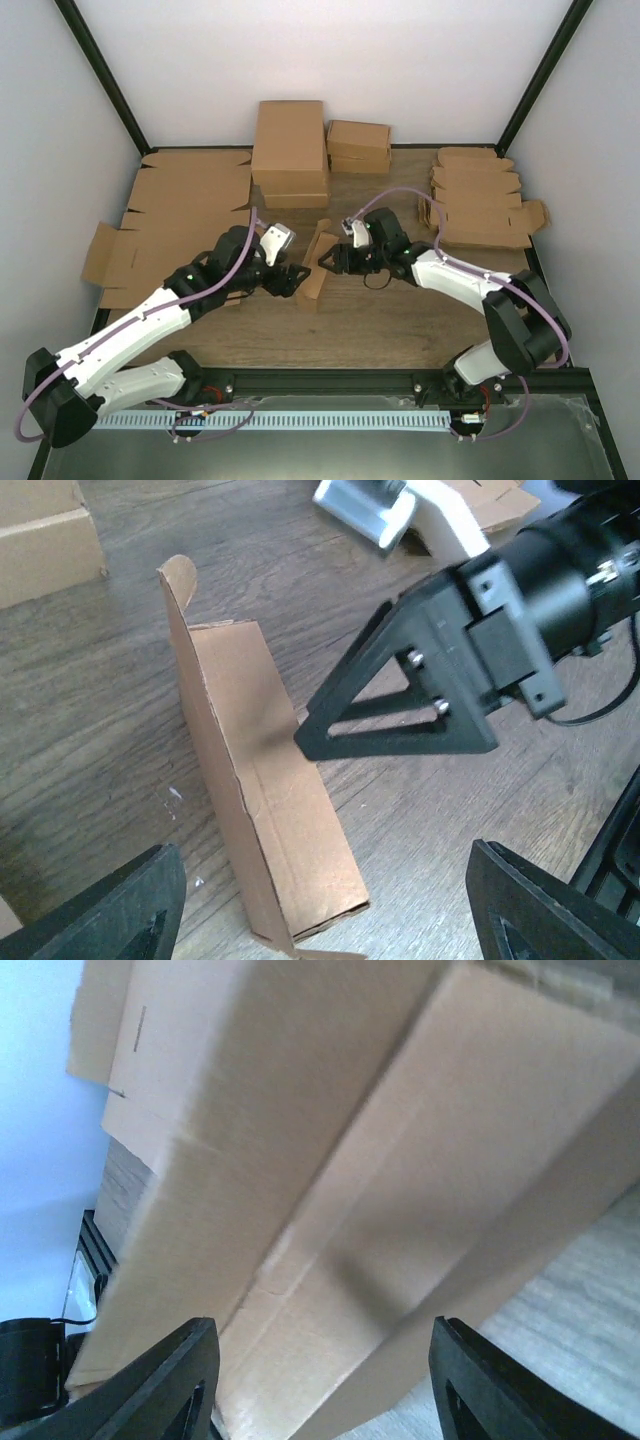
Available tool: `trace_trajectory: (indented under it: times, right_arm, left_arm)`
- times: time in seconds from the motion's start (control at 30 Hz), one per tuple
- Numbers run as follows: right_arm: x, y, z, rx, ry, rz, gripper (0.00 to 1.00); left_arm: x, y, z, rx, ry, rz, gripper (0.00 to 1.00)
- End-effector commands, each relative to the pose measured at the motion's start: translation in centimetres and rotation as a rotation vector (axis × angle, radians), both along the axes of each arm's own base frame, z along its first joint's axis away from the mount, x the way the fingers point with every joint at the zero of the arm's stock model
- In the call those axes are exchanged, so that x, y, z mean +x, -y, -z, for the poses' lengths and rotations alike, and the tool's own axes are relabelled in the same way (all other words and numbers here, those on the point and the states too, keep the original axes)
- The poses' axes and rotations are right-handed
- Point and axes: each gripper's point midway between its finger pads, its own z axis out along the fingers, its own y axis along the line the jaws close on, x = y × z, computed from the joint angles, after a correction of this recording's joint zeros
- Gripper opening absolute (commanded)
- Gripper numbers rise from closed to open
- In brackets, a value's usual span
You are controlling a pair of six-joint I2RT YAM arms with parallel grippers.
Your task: Fold the paper box
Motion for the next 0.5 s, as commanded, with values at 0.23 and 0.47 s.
trace_trajectory:
  times: [0.23, 0.47]
  right_arm:
    - [5.6, 3.3, -8.5, -0.169, 0.62, -0.156, 0.65]
    - [6.2, 2.5, -10.9, -0.316, 1.078, -0.481, 0.61]
  left_arm:
    - [2.0, -0.7, 0.2, -0.064, -0.165, -0.261, 0.85]
    - [0.3, -0.2, 1.2, -0.187, -0.404, -0.353, 0.87]
